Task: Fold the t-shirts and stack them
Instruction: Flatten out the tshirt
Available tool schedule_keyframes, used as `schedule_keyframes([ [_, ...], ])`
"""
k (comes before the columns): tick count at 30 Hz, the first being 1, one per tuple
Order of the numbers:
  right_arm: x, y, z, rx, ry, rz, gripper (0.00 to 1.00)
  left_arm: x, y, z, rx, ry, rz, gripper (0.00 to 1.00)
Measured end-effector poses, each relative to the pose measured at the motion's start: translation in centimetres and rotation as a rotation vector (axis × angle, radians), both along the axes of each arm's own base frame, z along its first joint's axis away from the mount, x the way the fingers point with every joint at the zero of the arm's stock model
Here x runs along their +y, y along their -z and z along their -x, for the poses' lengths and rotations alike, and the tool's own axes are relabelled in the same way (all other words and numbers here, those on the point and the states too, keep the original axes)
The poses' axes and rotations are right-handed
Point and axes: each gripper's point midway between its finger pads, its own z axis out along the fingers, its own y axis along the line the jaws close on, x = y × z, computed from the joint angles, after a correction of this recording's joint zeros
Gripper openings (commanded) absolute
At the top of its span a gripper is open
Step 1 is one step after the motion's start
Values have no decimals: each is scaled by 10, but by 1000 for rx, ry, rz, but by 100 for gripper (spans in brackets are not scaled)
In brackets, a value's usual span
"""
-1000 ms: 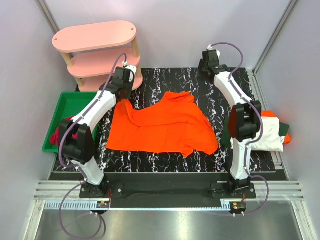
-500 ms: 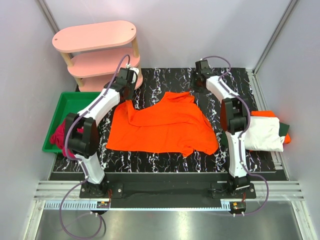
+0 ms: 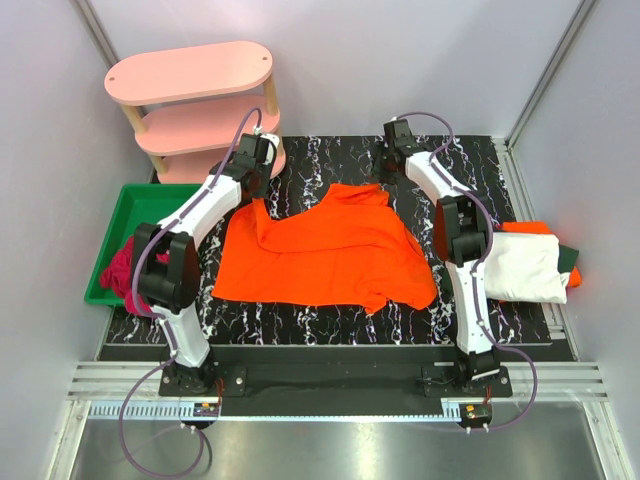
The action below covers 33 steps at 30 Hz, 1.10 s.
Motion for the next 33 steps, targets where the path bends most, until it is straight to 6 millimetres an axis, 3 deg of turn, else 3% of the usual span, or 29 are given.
schedule_keyframes([
  [7,0,7,1,14,6,-3,49,0,0,0,0,-1,1,0],
  [13,1,31,4,56,6,1,44,0,0,0,0,-3,3,0],
  [17,4,33,2,53,3,-14,29,0,0,0,0,-3,3,0],
  [20,4,34,2,52,2,-15,10,0,1,0,1,-3,2,0],
  [21,4,35,2,54,3,-17,0,0,1,0,2,-3,3,0],
  [33,1,31,0,43,22,1,0,-1,4,0,8,-8,9,0],
])
